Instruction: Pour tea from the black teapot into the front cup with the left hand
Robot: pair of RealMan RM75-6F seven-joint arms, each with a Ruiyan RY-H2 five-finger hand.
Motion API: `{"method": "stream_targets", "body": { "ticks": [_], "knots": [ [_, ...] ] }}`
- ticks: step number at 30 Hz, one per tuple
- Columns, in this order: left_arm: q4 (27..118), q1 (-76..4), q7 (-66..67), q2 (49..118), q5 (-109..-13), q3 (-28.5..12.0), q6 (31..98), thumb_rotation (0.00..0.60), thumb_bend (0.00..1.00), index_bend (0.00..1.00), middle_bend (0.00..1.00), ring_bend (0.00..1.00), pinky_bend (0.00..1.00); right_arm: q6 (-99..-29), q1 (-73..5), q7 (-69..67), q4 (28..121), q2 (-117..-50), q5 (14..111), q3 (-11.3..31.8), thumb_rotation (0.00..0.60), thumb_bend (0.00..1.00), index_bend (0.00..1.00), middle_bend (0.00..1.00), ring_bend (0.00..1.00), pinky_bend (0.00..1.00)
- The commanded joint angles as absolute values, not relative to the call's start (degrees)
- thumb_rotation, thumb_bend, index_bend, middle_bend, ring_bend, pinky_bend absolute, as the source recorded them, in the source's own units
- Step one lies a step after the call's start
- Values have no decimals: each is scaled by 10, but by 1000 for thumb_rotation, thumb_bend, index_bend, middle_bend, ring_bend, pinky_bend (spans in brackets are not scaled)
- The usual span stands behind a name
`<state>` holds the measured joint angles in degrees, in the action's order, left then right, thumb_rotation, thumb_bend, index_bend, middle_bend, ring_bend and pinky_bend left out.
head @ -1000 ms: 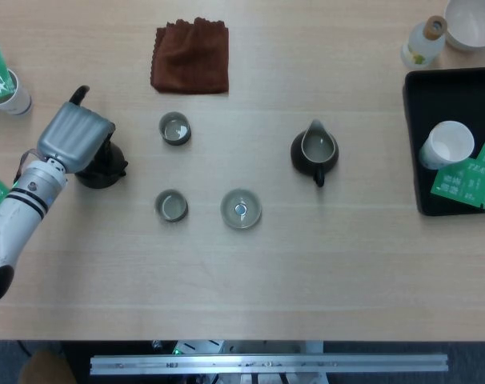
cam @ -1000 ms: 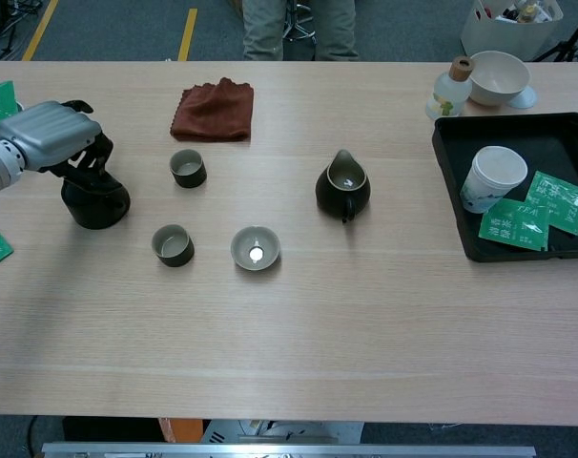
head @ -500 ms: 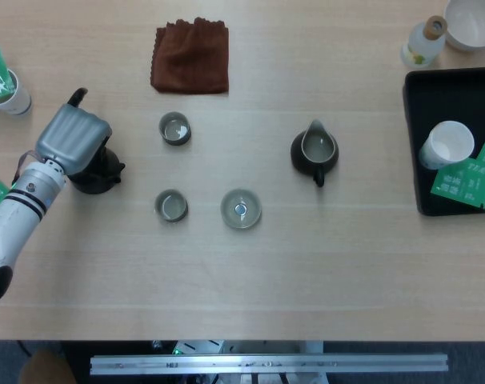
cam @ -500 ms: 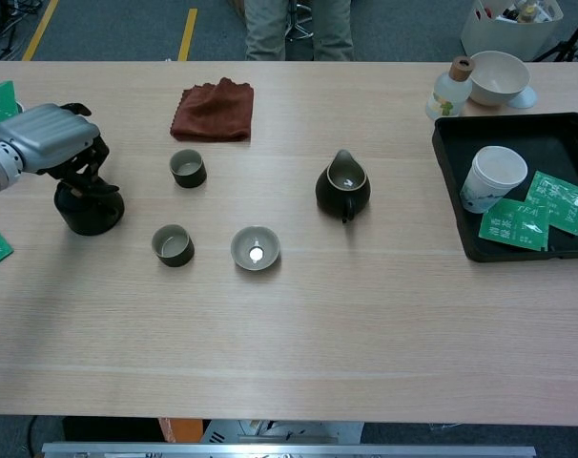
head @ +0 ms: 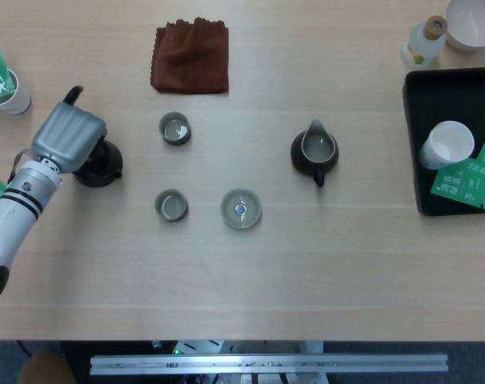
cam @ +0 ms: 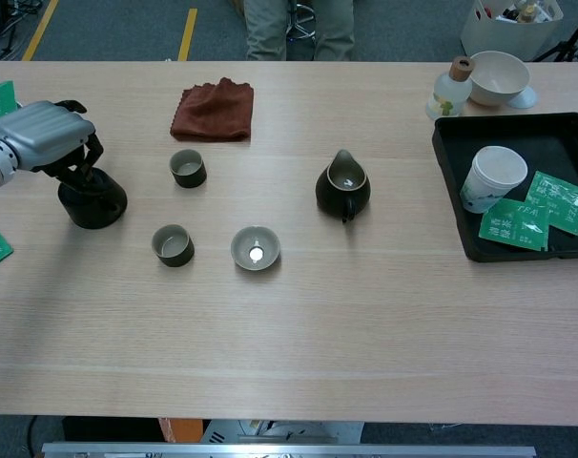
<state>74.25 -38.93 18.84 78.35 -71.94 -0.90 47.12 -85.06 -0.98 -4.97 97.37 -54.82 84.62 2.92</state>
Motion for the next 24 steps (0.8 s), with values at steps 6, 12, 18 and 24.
{"method": "stream_targets", "body": {
  "ticks": [6, 12, 18, 24],
  "knots": [
    [742, -389, 192, 782, -720, -8, 472, 298, 218, 785, 943, 746, 94, -850, -10, -49, 974, -548, 846, 30, 600, 0, 211, 174, 0, 0],
    [746, -389, 200, 780, -716, -8, 472, 297, 218, 833, 944, 745, 95, -849, -11, -49, 974, -549, 845, 30, 600, 0, 211, 174, 0, 0],
    [758, -390, 216, 770, -710, -11, 477, 332, 218, 897, 976, 770, 95, -848, -12, -49, 973, -550, 845, 31, 600, 0, 211, 174, 0, 0],
    [785, -390, 242, 751, -697, -12, 481, 395, 218, 943, 1000, 818, 94, -847, -12, -51, 971, -552, 846, 31, 600, 0, 211, 174, 0, 0]
  ]
}}
